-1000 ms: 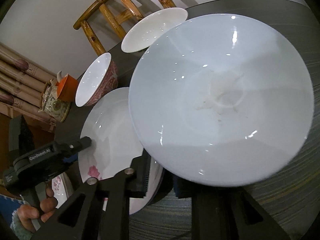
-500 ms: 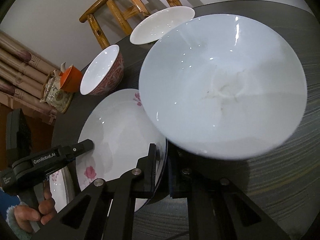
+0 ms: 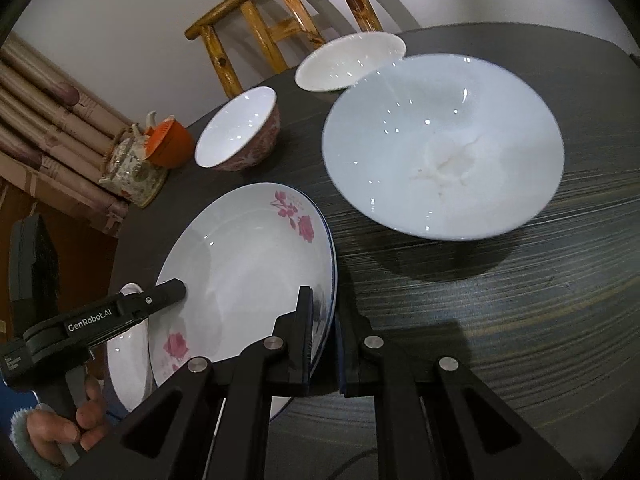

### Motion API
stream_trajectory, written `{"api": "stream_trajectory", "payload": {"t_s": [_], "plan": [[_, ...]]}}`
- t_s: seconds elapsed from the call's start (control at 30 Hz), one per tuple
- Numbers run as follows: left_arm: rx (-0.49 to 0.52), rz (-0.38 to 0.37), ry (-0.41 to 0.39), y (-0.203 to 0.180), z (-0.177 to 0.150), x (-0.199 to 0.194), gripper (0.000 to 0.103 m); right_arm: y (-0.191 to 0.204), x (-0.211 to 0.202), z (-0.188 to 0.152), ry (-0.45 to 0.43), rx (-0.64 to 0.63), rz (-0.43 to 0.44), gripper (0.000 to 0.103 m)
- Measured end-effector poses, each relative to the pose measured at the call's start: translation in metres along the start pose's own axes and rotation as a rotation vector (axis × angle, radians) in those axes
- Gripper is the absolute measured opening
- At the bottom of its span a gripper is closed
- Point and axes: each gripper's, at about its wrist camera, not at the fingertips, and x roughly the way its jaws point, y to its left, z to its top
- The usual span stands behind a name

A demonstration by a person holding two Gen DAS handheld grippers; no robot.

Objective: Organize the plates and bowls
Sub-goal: 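Carry the pink-flowered plate with both tools and lower it onto the plate stack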

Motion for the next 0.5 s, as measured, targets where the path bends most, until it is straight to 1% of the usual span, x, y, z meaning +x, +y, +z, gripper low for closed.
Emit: {"api": "stream_trajectory", "payload": {"t_s": [0.13, 0.27, 0.5], "plan": [[-0.001, -0.002, -0.032, 0.003, 0.001, -0.021, 0.013, 0.015, -0.013, -0.001, -0.02, -0.026, 0.009, 0.01], [-0.012, -0.003, -0.069, 0.015, -0.001, -0.046, 0.013, 0.035, -0.025, -0.002, -0.037, -0.059, 0.025, 0.01], [-0.05, 0.027, -0.123, 0.055, -0.006, -0.089, 0.013, 0.08, -0.032, -0.008, -0.044, -0.127, 0.064, 0.01]]}}
